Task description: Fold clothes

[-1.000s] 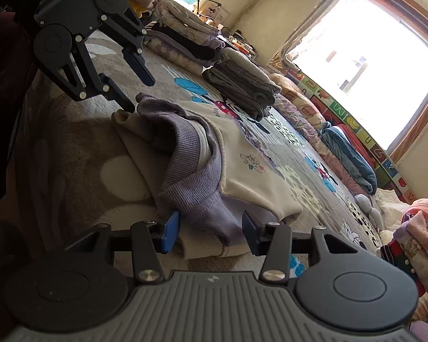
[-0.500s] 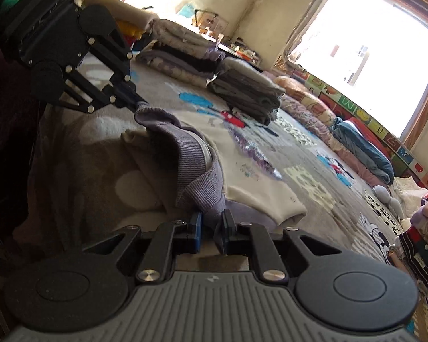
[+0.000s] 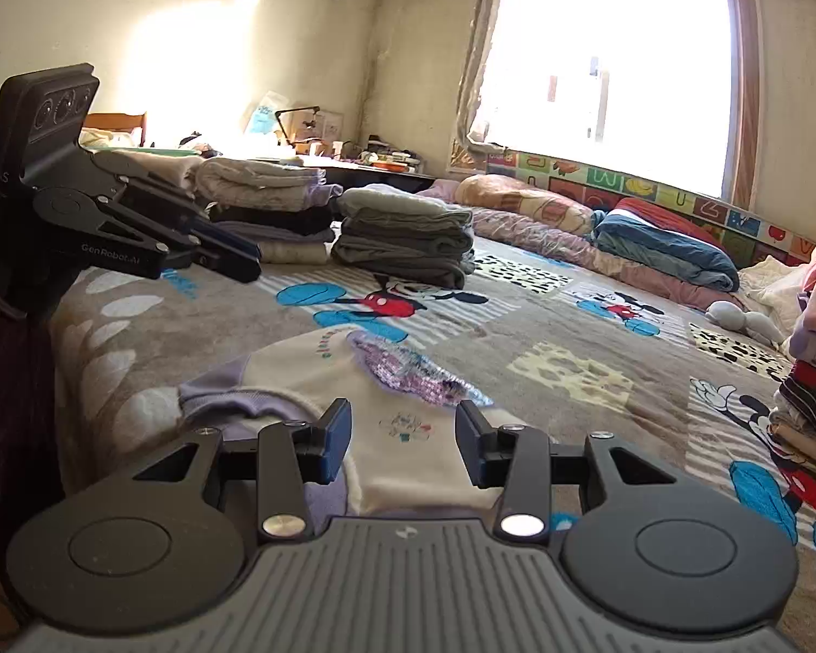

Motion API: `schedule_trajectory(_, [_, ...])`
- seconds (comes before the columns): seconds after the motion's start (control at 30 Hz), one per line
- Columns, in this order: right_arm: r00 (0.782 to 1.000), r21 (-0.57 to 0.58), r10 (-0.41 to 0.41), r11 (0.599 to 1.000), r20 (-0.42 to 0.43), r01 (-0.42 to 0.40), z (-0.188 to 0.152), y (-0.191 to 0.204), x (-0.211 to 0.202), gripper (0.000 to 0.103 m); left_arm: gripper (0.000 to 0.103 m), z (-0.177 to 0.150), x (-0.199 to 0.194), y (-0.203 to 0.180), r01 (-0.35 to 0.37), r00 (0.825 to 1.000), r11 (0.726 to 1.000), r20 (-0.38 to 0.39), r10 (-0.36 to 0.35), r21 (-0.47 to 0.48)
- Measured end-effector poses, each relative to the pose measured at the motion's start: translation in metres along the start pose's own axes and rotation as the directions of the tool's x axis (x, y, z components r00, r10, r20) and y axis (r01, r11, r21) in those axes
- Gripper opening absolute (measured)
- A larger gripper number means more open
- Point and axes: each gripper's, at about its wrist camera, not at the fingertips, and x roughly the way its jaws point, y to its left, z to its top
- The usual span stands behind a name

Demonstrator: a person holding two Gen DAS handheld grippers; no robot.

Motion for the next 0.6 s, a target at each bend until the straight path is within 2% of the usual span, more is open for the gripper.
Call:
schedule_trajectory(0.07, [1.000,-0.002,0.008,1.000,-0.022,-0.008,-0.001,0.002,0.019,0.045,0.028,-0.017,0.032,0.003,0.029,0.991,0.997,-0.125,-0.038,-0.073])
schedule_trajectory(0.1, [0.998,-0.009,0.007,1.000,-0.057,-0.008,-0.006,0.004,0.028,0.047,0.035,-0.031,0.047,0.002,0.022,0.975,0.997,-0.219,-0.038,-0.075])
schedule_trajectory(0.13, [0.992,-0.012,0.011,1.000,-0.128,-0.012,-0.013,0.004,0.039,0.051,0.035,-0.040,0.049,-0.001,0.020,0.975,0.998,-0.220,-0.032,-0.058])
schedule_trajectory(0.17, [0.980,-0.015,0.014,1.000,-0.199,-0.017,-0.021,0.005,0.049,0.051,0.036,-0.043,0.040,-0.004,0.027,0.984,0.998,-0.177,-0.035,-0.048])
schedule_trajectory(0.2, [0.967,-0.014,0.017,1.000,-0.255,-0.022,-0.027,0.006,0.058,0.051,0.036,-0.040,0.033,-0.003,0.040,0.983,0.998,-0.176,-0.048,-0.049])
schedule_trajectory(0.23, [0.974,-0.002,0.020,1.000,-0.226,-0.021,-0.025,0.005,0.053,0.051,0.037,-0.037,0.027,-0.002,0.048,0.985,0.998,-0.165,-0.055,-0.046])
schedule_trajectory(0.3, [0.988,-0.013,0.002,1.000,-0.154,-0.004,-0.017,0.002,0.042,0.051,0.037,-0.028,0.018,0.003,0.041,0.995,0.999,-0.091,-0.044,-0.029])
schedule_trajectory(0.4, [0.997,0.017,-0.013,1.000,-0.078,0.014,-0.010,-0.010,0.042,0.051,0.037,-0.013,0.026,0.017,0.034,0.999,0.998,-0.040,-0.036,-0.060])
schedule_trajectory(0.5, [0.997,0.022,-0.038,0.999,-0.062,0.039,-0.004,-0.025,0.060,0.049,0.037,-0.002,0.044,0.023,0.069,0.997,0.997,-0.032,-0.070,-0.027])
schedule_trajectory(0.6, [0.993,0.068,-0.028,0.997,-0.114,0.036,-0.010,-0.040,0.080,0.049,0.037,-0.004,0.070,0.027,0.099,0.993,0.995,-0.070,-0.100,-0.013])
